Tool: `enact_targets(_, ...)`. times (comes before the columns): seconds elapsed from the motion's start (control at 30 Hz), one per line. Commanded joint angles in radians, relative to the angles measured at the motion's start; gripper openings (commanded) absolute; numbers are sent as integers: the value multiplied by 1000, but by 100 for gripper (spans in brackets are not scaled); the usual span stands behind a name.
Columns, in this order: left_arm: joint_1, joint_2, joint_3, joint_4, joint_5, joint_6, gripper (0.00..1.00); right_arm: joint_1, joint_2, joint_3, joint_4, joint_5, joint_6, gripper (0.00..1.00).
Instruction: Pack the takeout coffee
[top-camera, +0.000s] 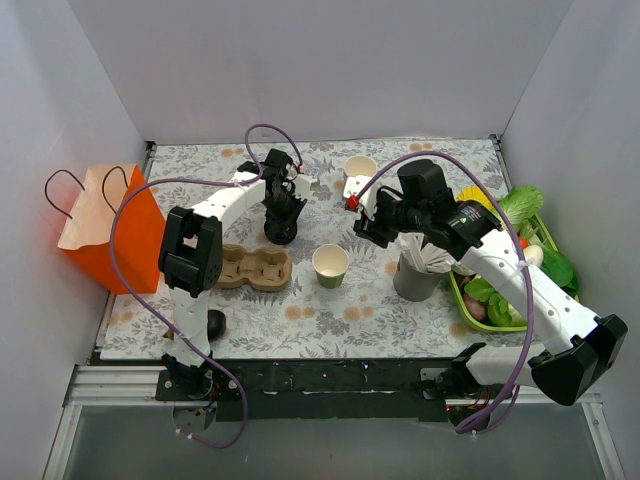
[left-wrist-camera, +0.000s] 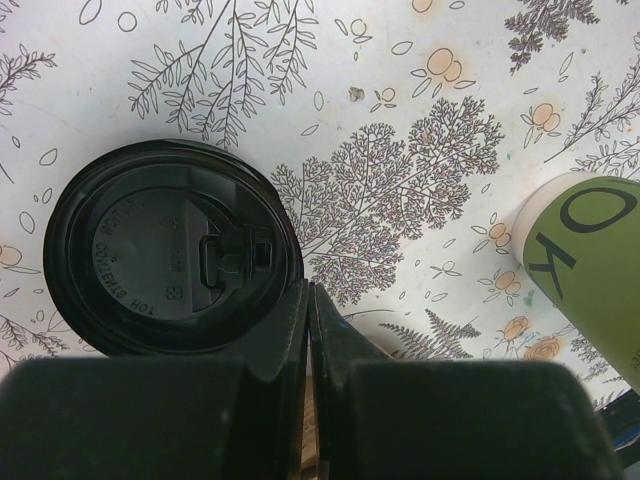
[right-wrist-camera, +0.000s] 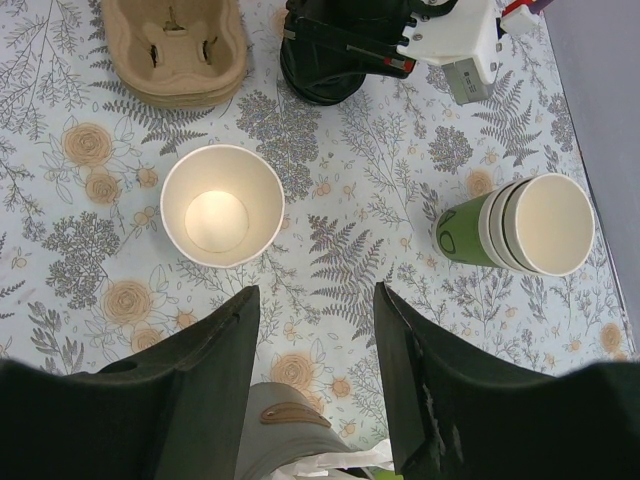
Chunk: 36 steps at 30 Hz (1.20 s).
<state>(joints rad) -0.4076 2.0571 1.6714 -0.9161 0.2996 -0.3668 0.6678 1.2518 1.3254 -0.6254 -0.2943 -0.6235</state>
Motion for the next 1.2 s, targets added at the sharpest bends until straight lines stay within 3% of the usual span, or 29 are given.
enact_targets(0.0, 7, -28, 30, 0, 0, -3, 0, -5, -3, -6, 46, -8, 13, 57)
enact_targets(0.03, 7, -28, 28, 3, -4, -3, 2, -5, -2, -5, 46, -8, 15, 57)
enact_targets(0.07, 7, -29, 24, 11, -11, -9, 13, -4, -2, -5, 46, -8, 13, 57)
enact_targets(0.1, 9, -29, 22, 16, -13, -8, 15, -5, 0, -5, 46, -8, 15, 57)
enact_targets(0.23, 7, -23, 10, 23, -20, -3, 18, -5, 1, -3, 46, -8, 13, 57)
enact_targets(0.7, 12, -2, 21, 22, -5, 8, 8, -5, 15, 5, 50, -8, 10, 57)
enact_targets(0.87, 15, -9, 34, 13, -4, 9, 1, -5, 20, 12, 49, -8, 10, 57)
enact_targets(1.17, 23, -89, 47, 51, -40, 31, 0, -4, 24, 21, 46, -9, 11, 57)
